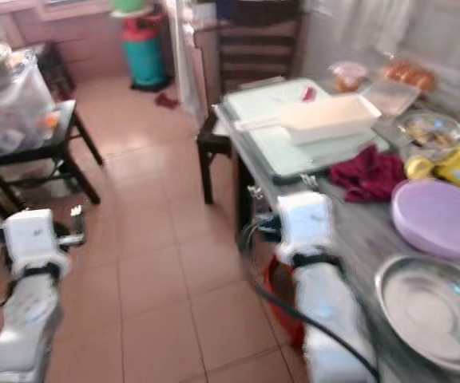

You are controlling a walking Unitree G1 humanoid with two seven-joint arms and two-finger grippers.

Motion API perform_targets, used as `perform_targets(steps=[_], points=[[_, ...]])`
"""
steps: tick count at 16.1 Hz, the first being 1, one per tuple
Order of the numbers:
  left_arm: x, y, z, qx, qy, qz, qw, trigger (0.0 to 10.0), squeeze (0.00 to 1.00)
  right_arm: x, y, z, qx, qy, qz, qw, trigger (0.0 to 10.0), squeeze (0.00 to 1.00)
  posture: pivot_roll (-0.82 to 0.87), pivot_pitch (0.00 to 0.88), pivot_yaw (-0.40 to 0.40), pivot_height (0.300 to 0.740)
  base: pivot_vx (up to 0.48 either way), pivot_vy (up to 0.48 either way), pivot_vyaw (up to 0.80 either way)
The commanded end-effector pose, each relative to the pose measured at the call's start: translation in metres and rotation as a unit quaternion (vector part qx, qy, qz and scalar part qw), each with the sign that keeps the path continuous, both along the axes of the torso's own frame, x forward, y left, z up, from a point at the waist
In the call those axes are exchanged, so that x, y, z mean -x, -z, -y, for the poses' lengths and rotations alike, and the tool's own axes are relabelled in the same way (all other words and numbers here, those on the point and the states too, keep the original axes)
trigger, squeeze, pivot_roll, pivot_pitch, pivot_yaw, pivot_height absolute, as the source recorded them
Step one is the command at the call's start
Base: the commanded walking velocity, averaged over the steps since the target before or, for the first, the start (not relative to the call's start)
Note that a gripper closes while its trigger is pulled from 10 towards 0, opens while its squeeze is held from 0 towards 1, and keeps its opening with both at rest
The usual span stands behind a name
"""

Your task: Setting the table

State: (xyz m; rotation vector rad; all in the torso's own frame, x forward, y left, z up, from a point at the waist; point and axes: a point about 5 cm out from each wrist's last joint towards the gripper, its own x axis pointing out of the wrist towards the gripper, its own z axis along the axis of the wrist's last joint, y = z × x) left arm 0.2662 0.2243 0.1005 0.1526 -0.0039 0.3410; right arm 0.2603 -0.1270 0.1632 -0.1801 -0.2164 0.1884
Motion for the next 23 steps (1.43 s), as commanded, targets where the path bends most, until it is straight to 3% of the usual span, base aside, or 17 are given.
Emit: perform_targets(steps=[1, 9, 11, 14, 23], points=[[0.001, 0.003, 0.003, -0.005, 0.0, -0.005, 1.0, 10.0, 0.0, 0.0, 0.0, 0.004, 0.006, 0.001, -0.002, 1.0, 10.0, 0.0, -0.06, 0.069, 0.032, 0.74, 0.0, 0.0, 0.8], [0.003, 0.021, 0.001, -0.015, -0.007, -0.042, 0.999, 10.0, 0.0, -0.008, 0.003, 0.001, -0.001, -0.009, -0.006, 1.0, 10.0, 0.0, -0.05, 0.055, 0.027, 0.74, 0.0, 0.0, 0.8], [0.004, 0.028, 0.004, 0.01, 0.013, -0.06, 0.998, 10.0, 0.0, -0.01, 0.003, 0.002, -0.017, -0.001, -0.006, 1.0, 10.0, 0.0, -0.05, 0.053, 0.029, 0.74, 0.0, 0.0, 0.0], [0.001, 0.029, 0.007, 0.015, 0.029, -0.06, 0.998, 10.0, 0.0, -0.01, 0.005, 0.003, -0.032, 0.007, -0.013, 0.999, 10.0, 0.0, -0.05, 0.047, 0.036, 0.74, 0.0, 0.0, 0.0], [-0.005, 0.026, 0.01, 0.019, 0.049, -0.059, 0.997, 10.0, 0.0, -0.011, 0.007, 0.002, -0.039, 0.012, -0.014, 0.999, 10.0, 0.0, -0.05, 0.041, 0.052, 0.74, 0.0, 0.289, -0.59]])
